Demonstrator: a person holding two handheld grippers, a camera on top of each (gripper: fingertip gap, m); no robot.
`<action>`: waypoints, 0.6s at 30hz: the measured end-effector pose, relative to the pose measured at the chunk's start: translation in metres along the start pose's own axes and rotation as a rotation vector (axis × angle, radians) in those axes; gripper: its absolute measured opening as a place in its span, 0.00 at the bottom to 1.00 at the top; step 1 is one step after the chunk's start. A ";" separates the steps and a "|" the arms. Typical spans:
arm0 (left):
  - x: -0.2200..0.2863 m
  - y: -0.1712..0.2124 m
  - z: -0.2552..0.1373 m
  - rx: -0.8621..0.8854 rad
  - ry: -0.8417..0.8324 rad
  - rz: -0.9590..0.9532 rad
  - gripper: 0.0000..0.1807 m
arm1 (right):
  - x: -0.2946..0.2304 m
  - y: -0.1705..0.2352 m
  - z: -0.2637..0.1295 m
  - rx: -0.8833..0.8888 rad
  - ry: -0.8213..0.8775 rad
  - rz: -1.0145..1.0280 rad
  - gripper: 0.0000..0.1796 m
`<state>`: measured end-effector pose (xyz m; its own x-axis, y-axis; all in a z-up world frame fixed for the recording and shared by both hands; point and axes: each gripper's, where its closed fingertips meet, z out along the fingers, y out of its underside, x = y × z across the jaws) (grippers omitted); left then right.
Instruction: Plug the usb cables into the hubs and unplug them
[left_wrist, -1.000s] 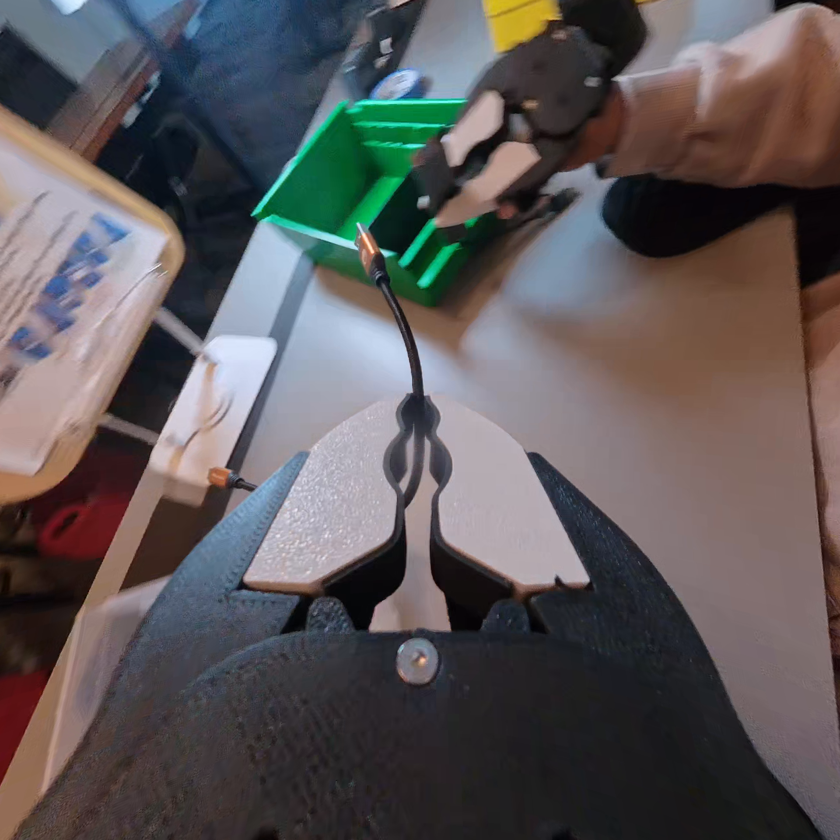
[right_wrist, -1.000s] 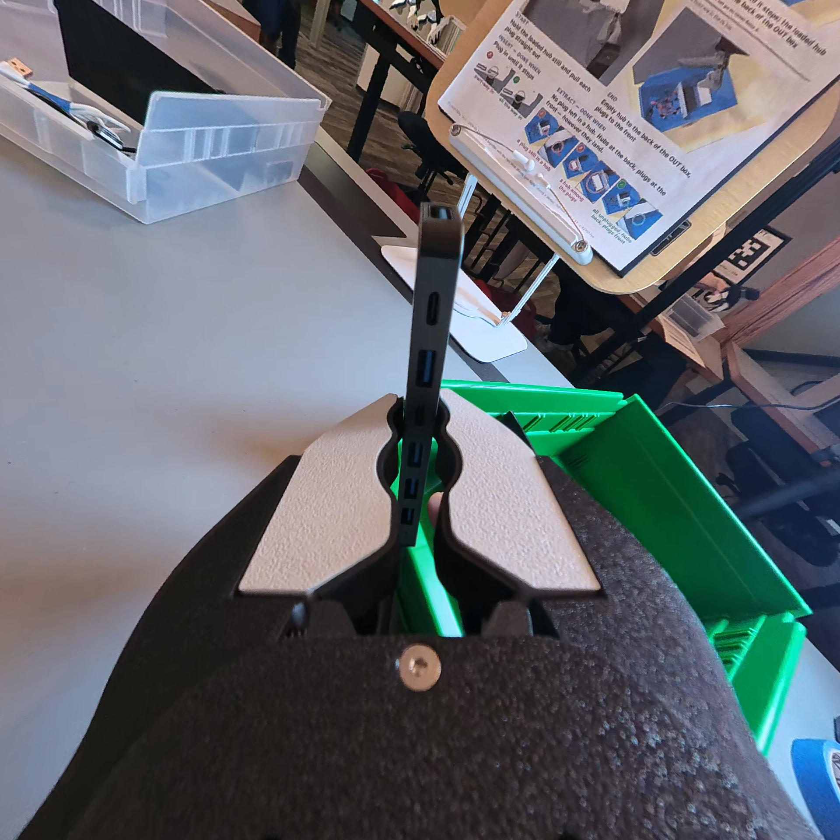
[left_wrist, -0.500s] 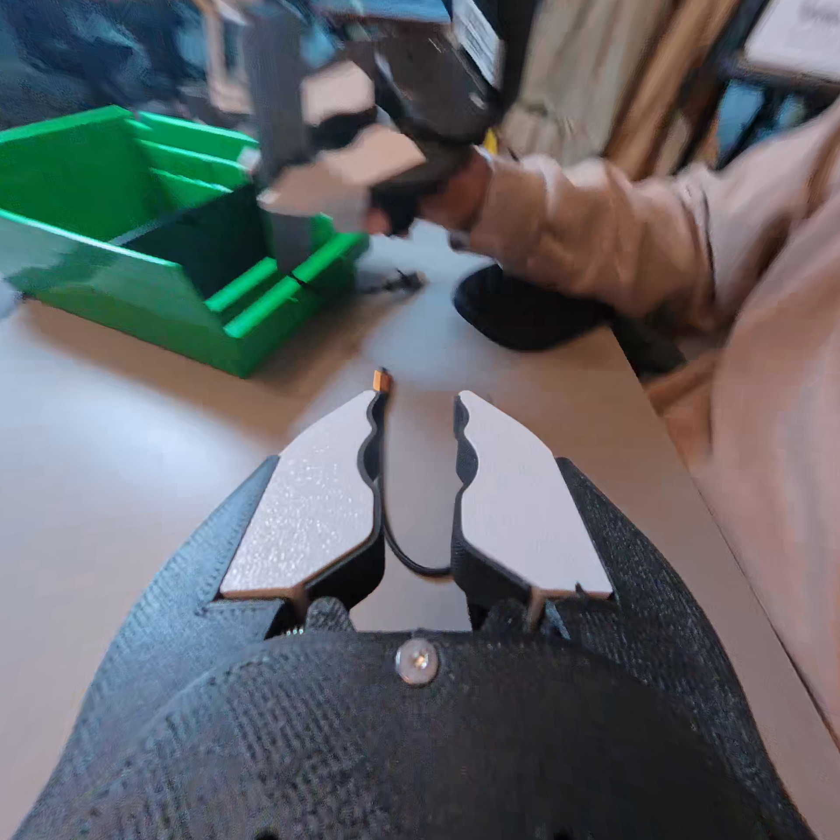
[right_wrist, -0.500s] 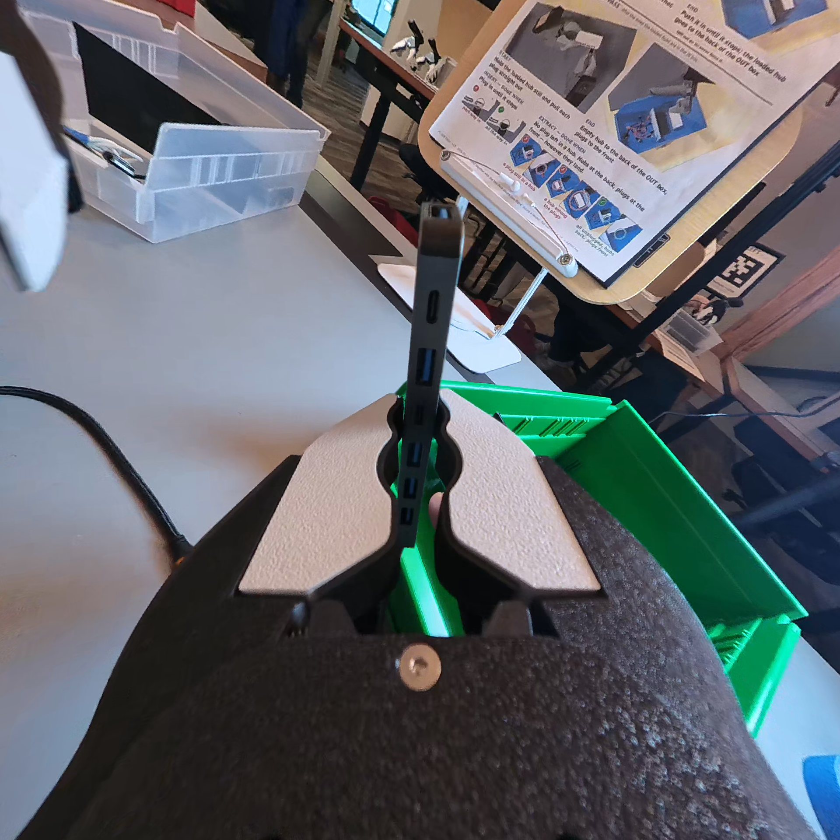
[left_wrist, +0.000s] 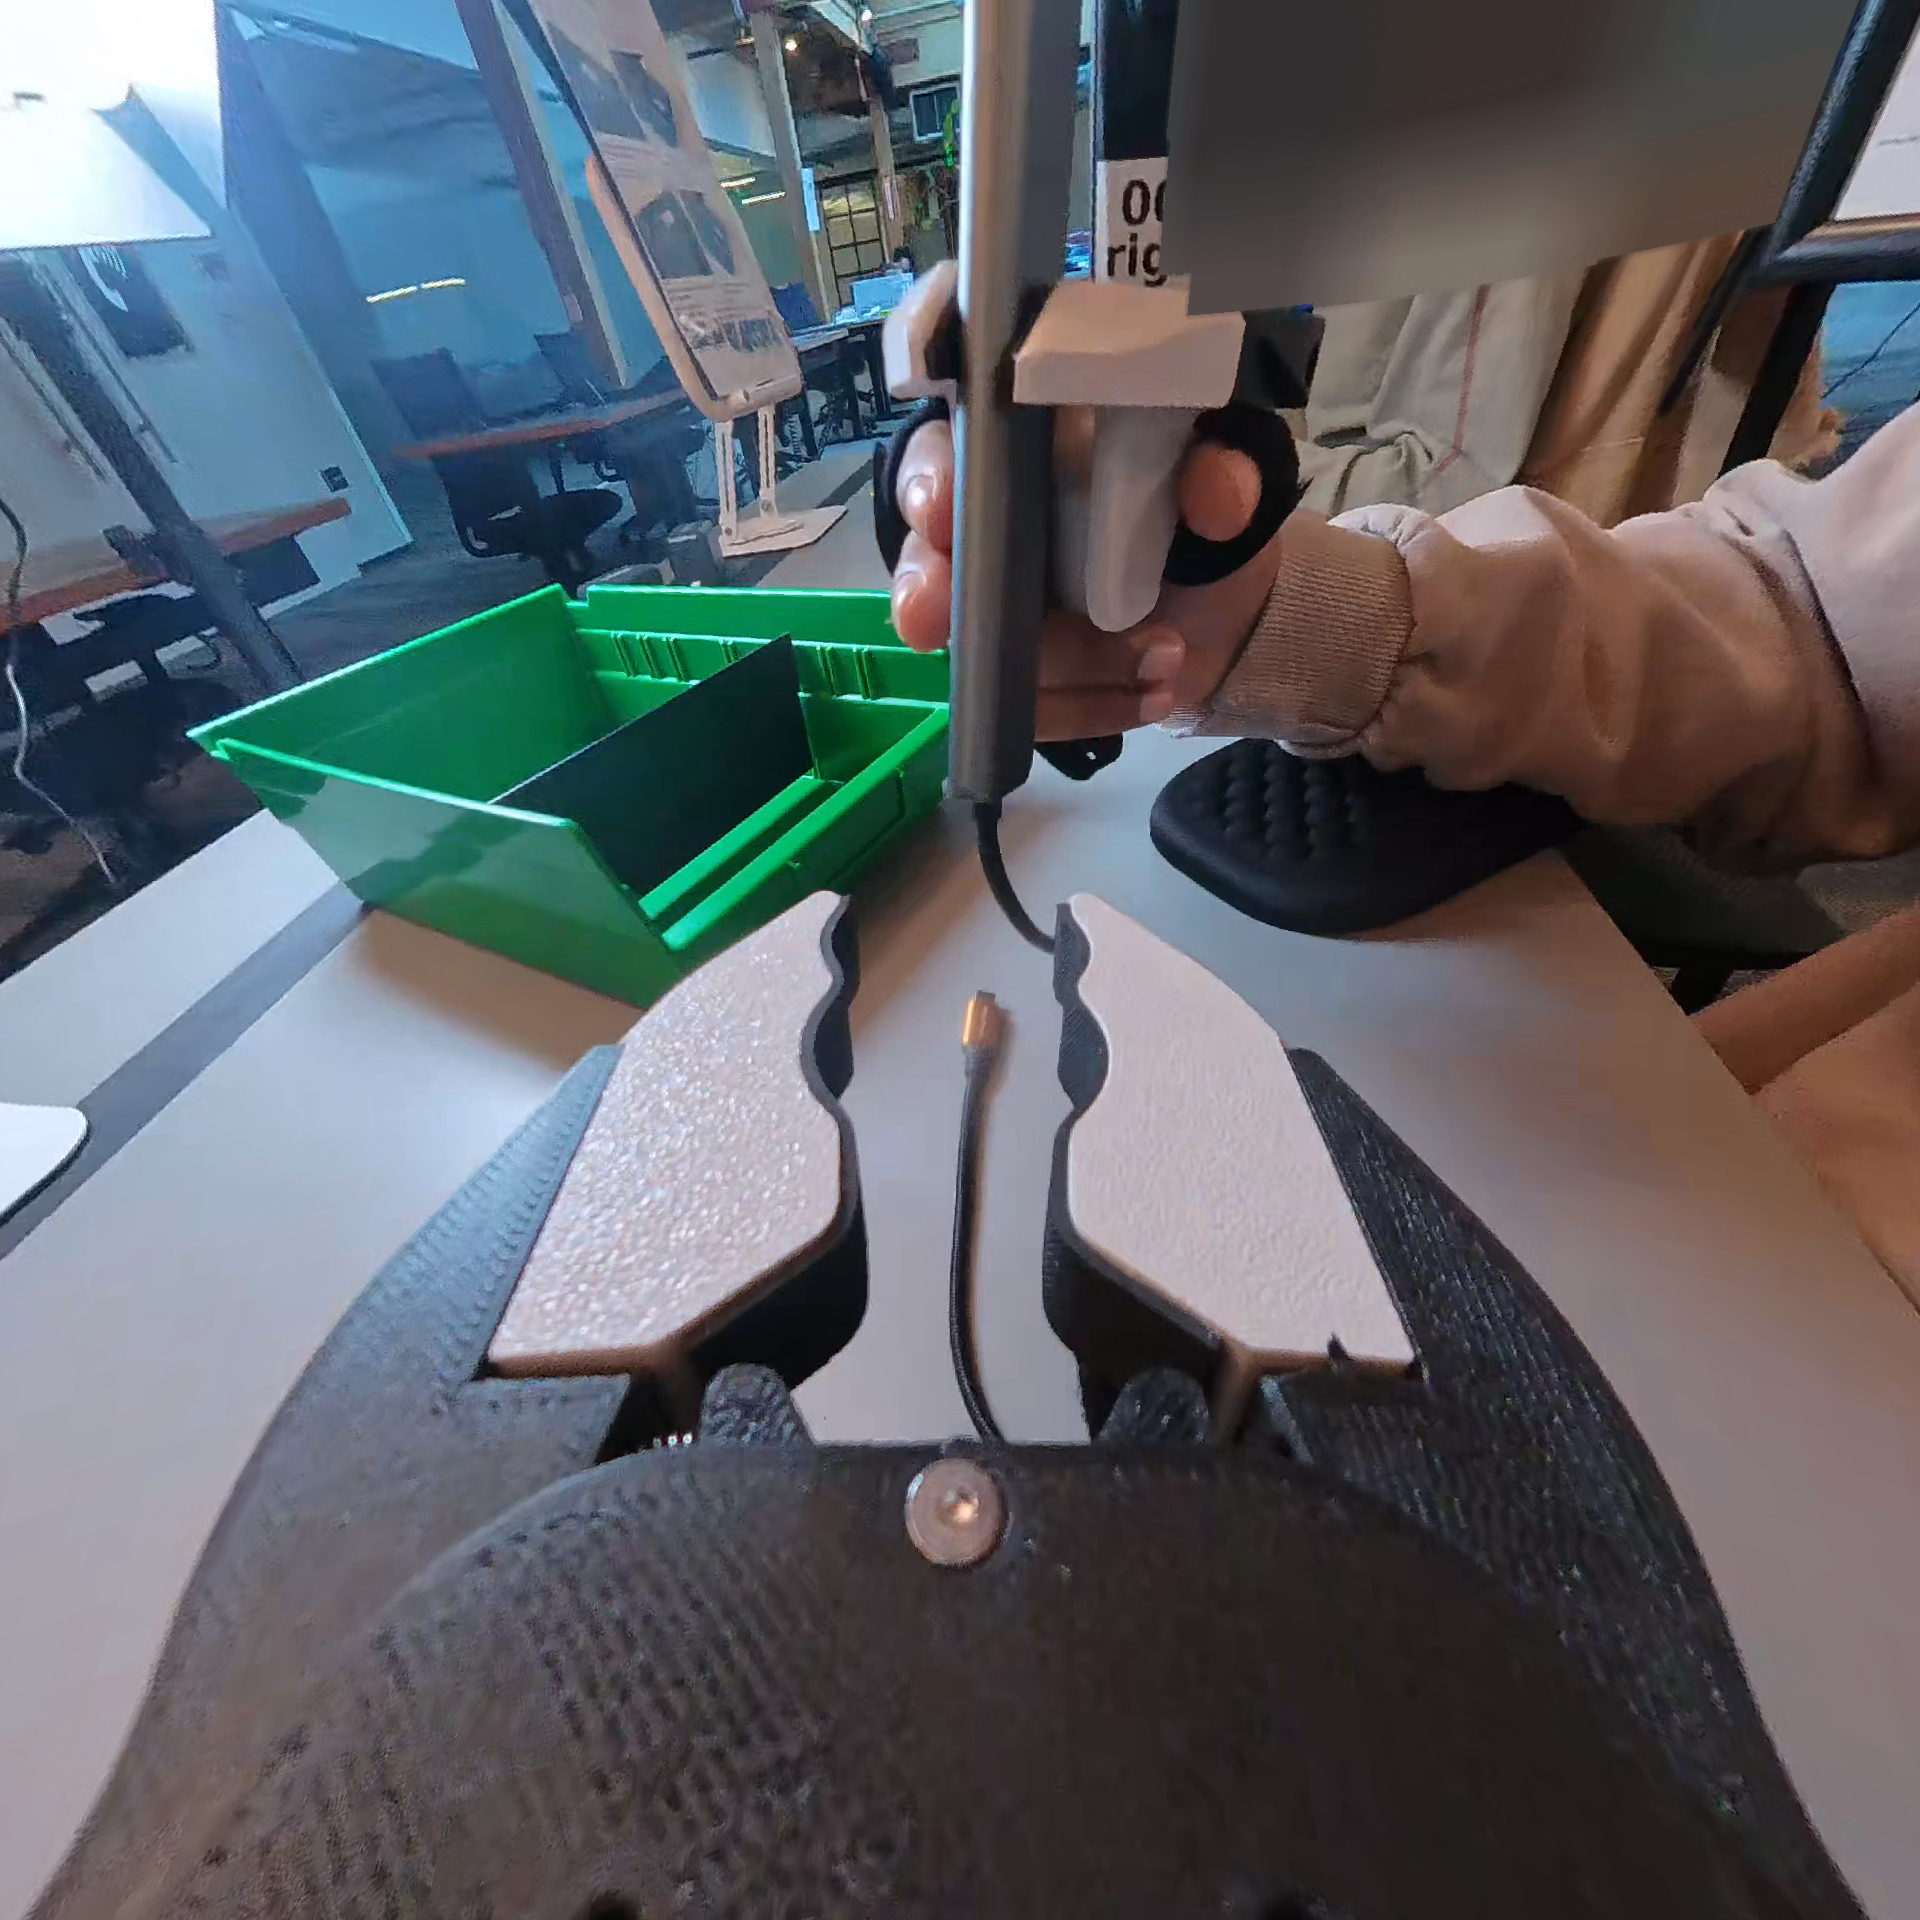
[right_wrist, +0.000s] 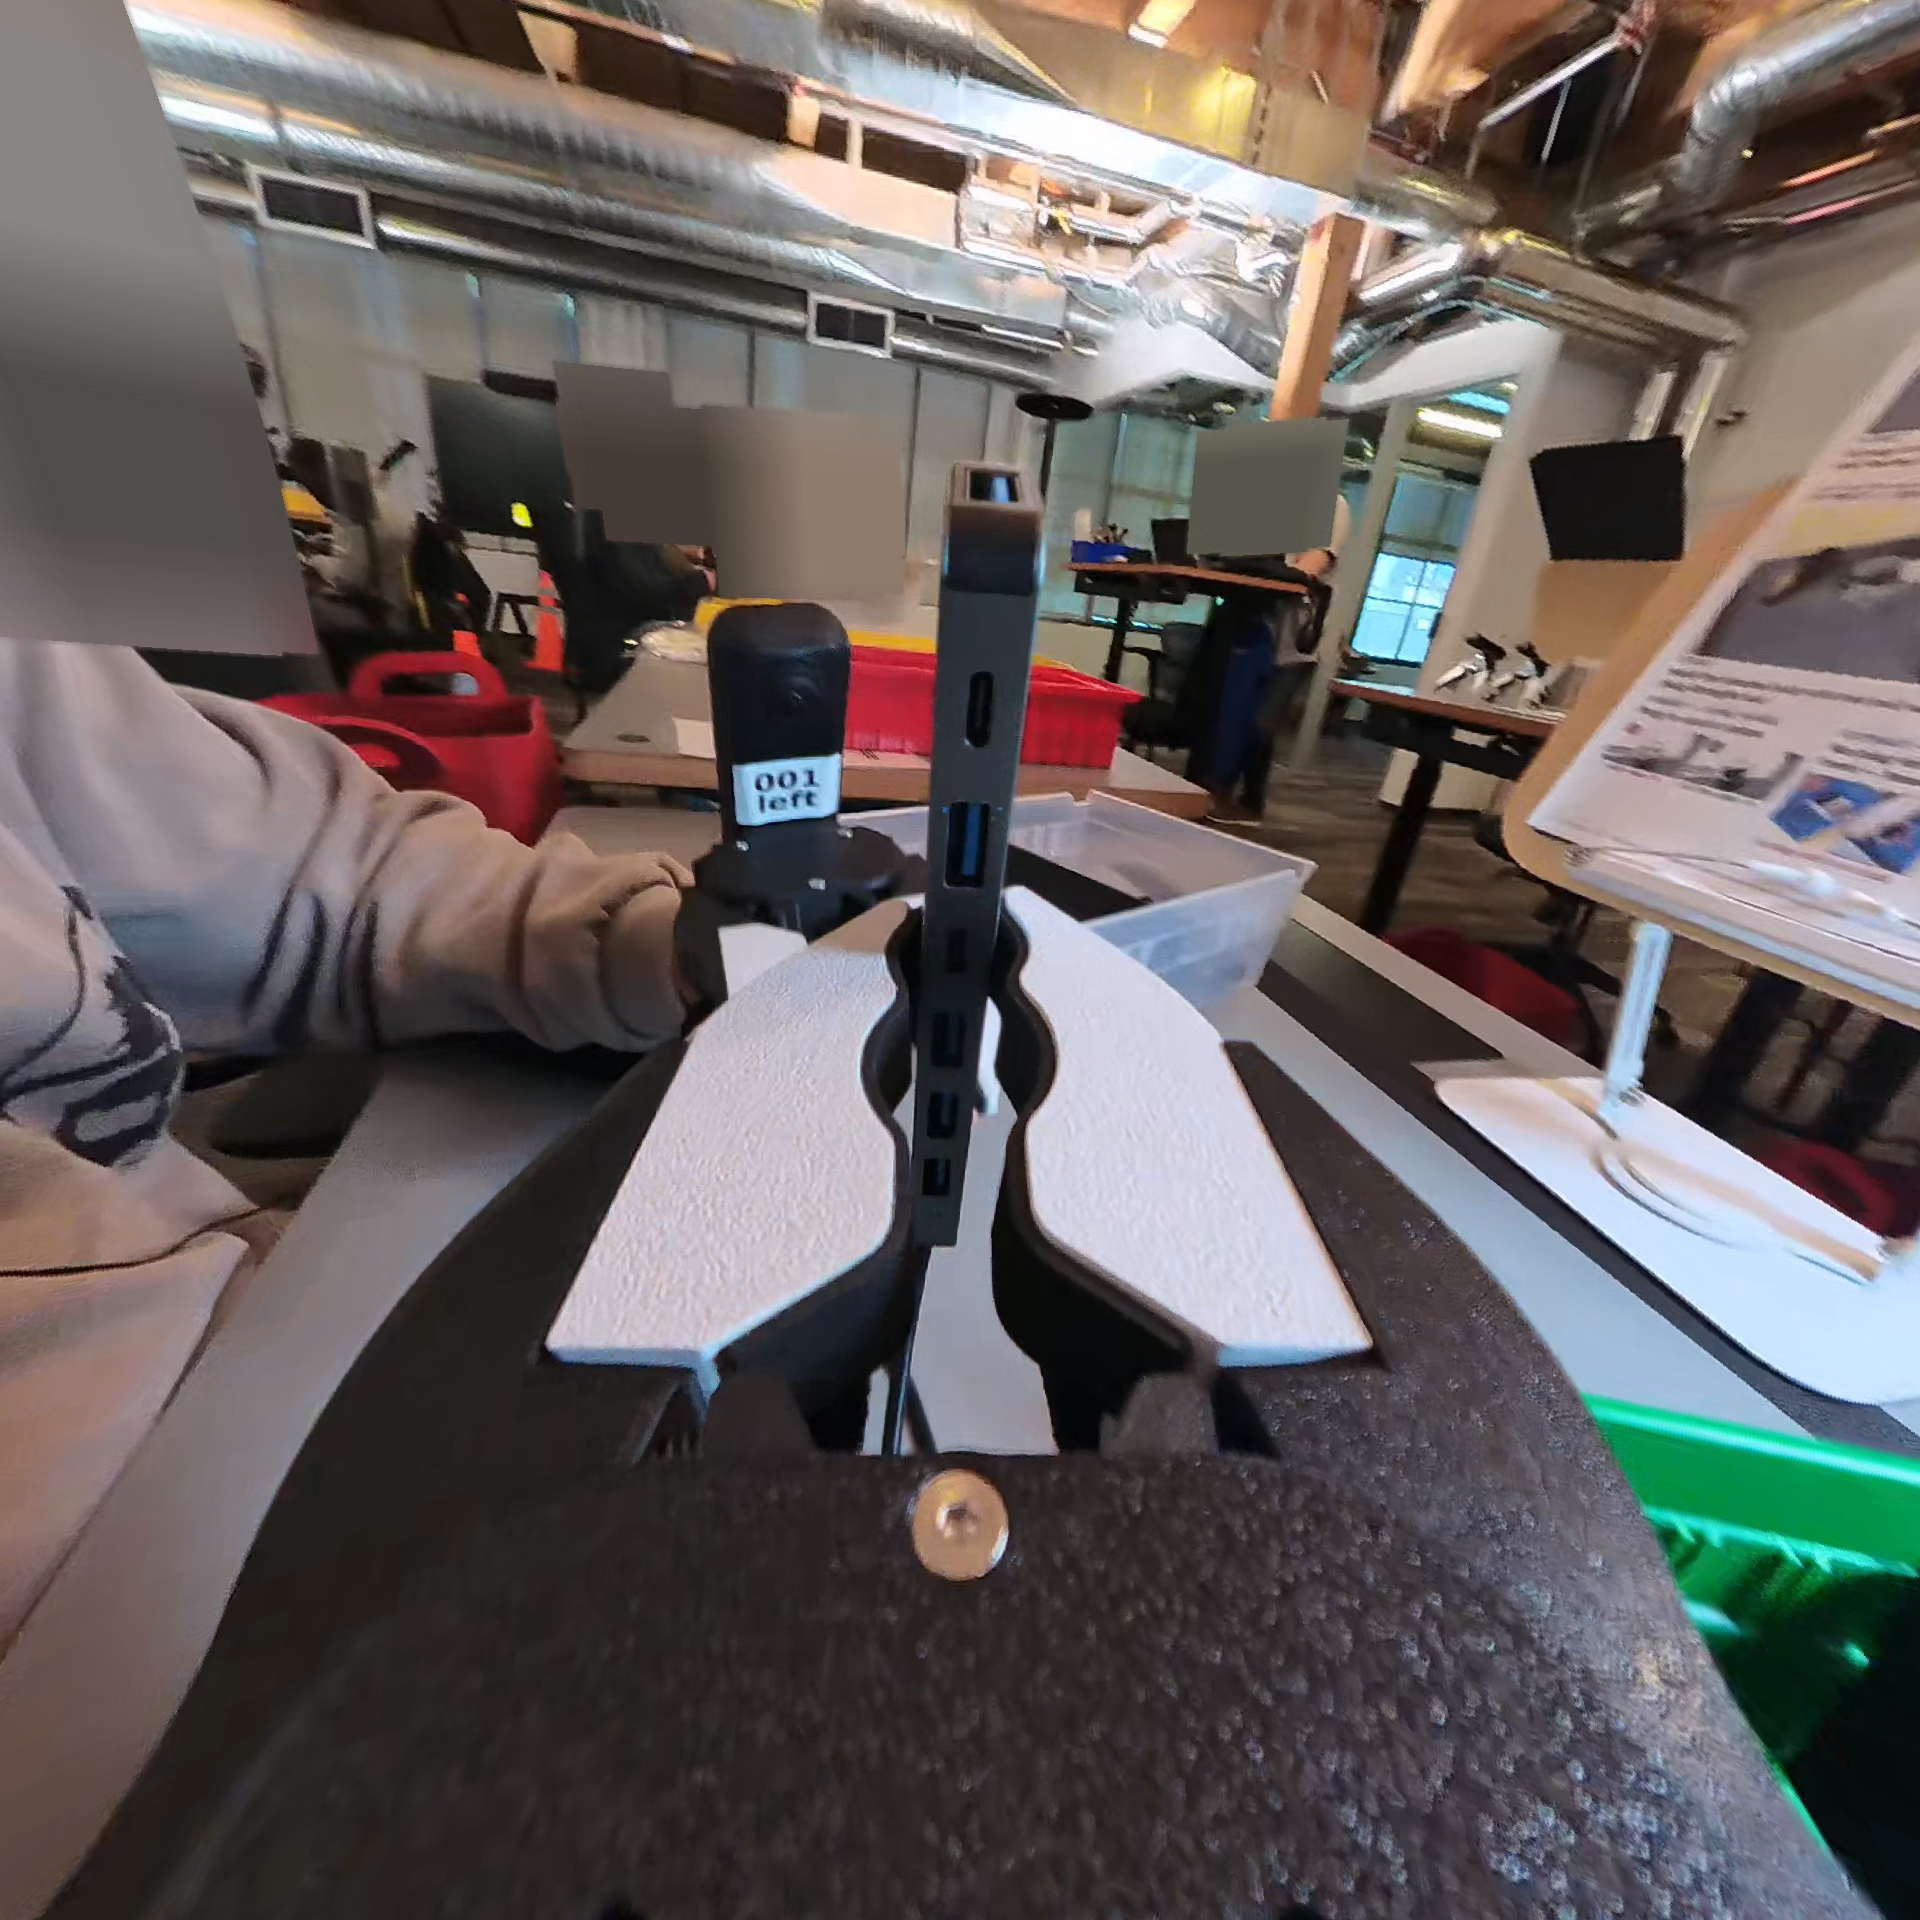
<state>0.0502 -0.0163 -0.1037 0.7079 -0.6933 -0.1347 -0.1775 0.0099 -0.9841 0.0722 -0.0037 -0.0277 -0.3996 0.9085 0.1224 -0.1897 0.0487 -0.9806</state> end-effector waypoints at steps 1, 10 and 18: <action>0.003 0.000 0.002 -0.001 0.002 0.014 0.20 | -0.004 -0.003 0.003 0.005 -0.011 -0.003 0.06; 0.023 0.038 0.013 -0.184 0.100 0.033 0.13 | 0.005 -0.002 0.000 -0.052 0.071 -0.040 0.06; 0.076 0.107 0.033 -0.577 0.324 0.025 0.18 | 0.062 0.014 -0.035 -0.234 0.358 -0.169 0.06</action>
<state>0.1071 -0.0441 -0.2224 0.4733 -0.8805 -0.0262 -0.5929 -0.2964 -0.7488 0.0762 0.0676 -0.0396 -0.0380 0.9640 0.2631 -0.0019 0.2632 -0.9647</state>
